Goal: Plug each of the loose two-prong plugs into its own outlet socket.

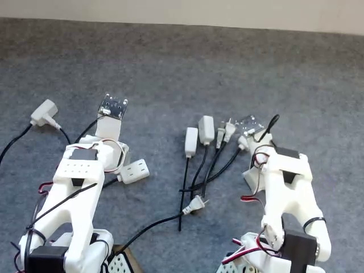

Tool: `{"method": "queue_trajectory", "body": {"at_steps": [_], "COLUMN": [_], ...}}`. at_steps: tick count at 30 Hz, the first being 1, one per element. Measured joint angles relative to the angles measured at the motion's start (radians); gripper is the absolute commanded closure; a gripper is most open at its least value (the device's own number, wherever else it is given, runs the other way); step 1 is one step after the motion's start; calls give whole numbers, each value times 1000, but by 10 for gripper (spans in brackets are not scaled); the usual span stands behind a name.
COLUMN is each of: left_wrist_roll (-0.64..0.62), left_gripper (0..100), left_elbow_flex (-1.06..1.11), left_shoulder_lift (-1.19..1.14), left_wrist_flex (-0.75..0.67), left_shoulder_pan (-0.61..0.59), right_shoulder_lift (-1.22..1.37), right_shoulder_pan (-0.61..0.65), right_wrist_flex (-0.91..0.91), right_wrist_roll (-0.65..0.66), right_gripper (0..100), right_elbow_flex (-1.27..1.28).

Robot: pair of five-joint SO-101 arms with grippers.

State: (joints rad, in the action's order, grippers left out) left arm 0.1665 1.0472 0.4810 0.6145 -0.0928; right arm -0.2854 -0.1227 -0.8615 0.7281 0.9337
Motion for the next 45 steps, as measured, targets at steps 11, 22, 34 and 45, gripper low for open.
{"method": "queue_trajectory", "body": {"at_steps": [11,22,34,45], "left_wrist_roll": [0,0,0,0], "left_gripper": [766,766,766,766], "left_elbow_flex": [0,0,0,0], "left_shoulder_lift": [0,0,0,0], "left_wrist_flex": [0,0,0,0], "left_shoulder_pan": [0,0,0,0], "right_shoulder_lift": [0,0,0,0], "right_shoulder_pan": [9,12,11,11], "right_wrist_flex": [-40,-219,-270,-299], "right_wrist_roll": [0,37,43,81], "right_gripper": [967,846,846,852], "right_elbow_flex": [-2,-46,-46,-46]}}
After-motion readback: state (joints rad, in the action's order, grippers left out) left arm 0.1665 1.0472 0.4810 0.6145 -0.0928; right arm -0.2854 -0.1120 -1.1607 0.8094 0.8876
